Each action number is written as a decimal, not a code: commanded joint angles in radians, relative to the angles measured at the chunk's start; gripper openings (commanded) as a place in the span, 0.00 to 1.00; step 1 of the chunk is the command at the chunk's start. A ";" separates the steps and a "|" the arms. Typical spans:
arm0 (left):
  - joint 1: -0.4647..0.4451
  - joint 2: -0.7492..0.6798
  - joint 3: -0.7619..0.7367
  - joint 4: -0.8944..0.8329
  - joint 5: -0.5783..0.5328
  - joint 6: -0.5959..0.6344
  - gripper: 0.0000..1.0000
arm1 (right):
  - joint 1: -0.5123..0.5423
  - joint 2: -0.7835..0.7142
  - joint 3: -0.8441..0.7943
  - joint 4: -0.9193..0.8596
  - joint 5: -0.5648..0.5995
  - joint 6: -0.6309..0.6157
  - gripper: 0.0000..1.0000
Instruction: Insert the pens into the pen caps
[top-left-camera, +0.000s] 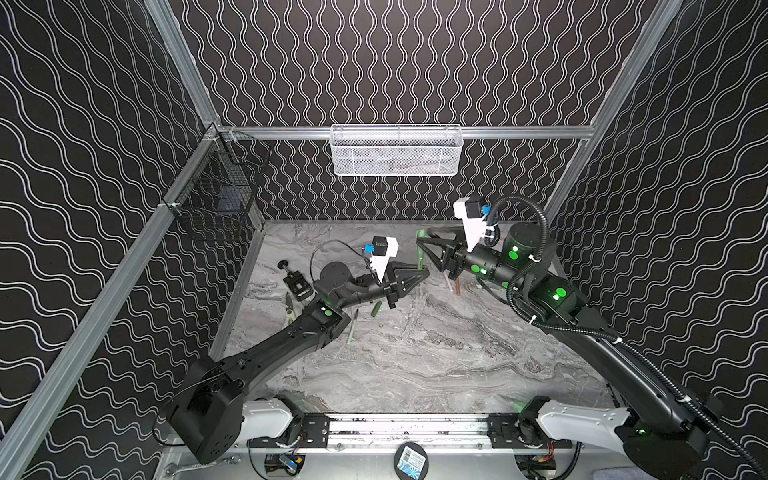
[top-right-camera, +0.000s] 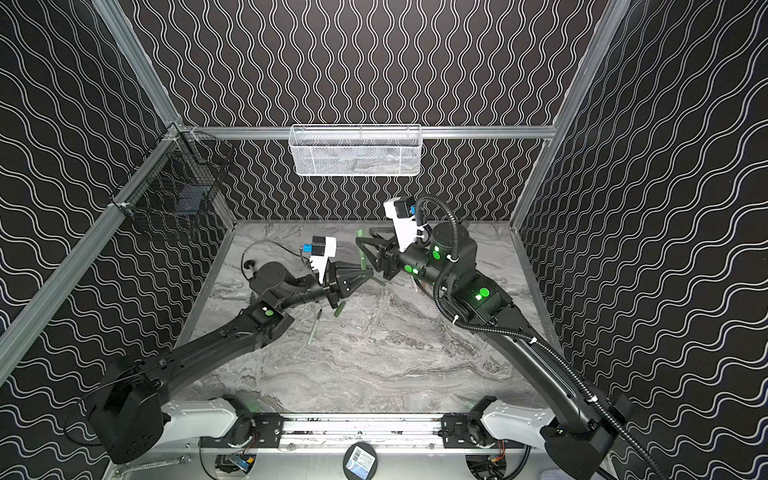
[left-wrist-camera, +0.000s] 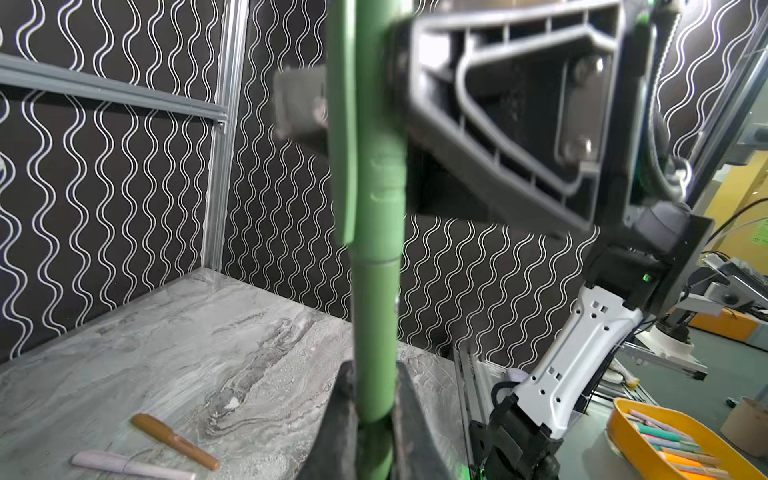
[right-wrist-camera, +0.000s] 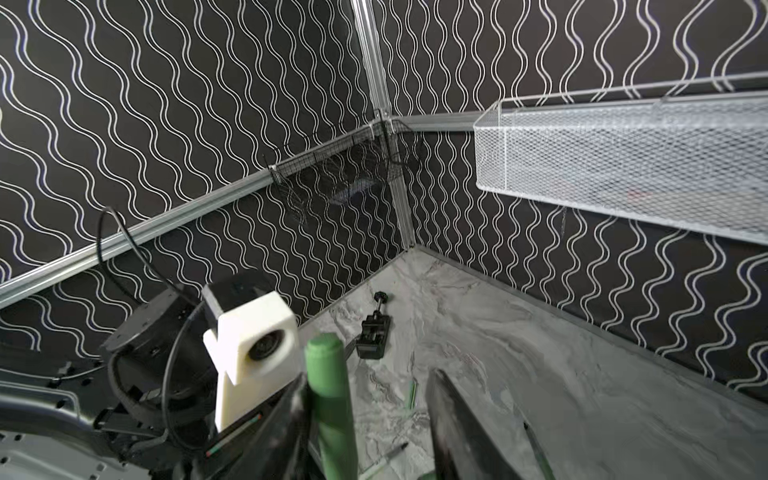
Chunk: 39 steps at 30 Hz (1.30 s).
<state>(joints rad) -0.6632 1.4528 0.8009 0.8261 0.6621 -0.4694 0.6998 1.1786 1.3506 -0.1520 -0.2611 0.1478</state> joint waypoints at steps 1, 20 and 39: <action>0.001 0.012 -0.028 0.133 -0.004 -0.051 0.00 | 0.007 -0.025 -0.013 -0.039 -0.035 0.003 0.47; 0.013 0.067 0.003 0.249 0.025 -0.146 0.00 | 0.037 0.008 -0.096 -0.012 -0.092 -0.005 0.10; -0.006 -0.065 -0.324 0.316 -0.367 -0.303 0.84 | -0.046 0.142 0.130 -0.049 0.006 0.024 0.00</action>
<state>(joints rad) -0.6682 1.4296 0.5106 1.1286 0.4053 -0.7357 0.6830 1.2968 1.4368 -0.1841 -0.2859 0.1493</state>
